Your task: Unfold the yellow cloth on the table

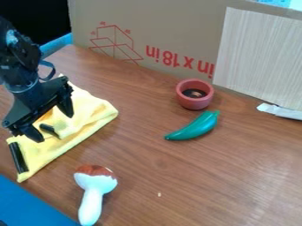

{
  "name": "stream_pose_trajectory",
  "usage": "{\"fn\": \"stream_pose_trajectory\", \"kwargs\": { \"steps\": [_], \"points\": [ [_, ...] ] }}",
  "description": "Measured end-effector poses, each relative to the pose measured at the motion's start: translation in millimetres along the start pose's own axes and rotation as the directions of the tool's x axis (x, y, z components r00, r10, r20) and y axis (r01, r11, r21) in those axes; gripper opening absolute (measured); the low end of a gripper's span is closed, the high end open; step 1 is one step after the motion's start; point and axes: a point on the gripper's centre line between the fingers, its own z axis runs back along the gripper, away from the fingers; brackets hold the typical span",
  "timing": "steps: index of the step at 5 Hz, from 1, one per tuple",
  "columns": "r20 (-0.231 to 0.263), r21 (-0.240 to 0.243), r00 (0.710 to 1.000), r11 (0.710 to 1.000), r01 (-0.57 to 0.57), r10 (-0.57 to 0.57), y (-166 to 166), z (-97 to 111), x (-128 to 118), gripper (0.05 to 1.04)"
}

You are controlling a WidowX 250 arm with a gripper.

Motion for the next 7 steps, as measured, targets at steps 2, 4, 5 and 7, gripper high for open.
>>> {"fn": "stream_pose_trajectory", "kwargs": {
  "steps": [2,4,5,7],
  "points": [
    [0.052,0.048,0.999,0.999,0.006,-0.008,4,-21,-5,0.957],
    [0.043,0.066,0.999,0.998,-0.009,0.006,4,-25,-11,0.367],
    [0.019,0.05,1.0,0.999,-0.003,0.002,2,-17,-11,0.162],
    [-0.058,-0.013,0.997,0.998,-0.058,0.057,-20,11,8,0.062]
  ]
}}
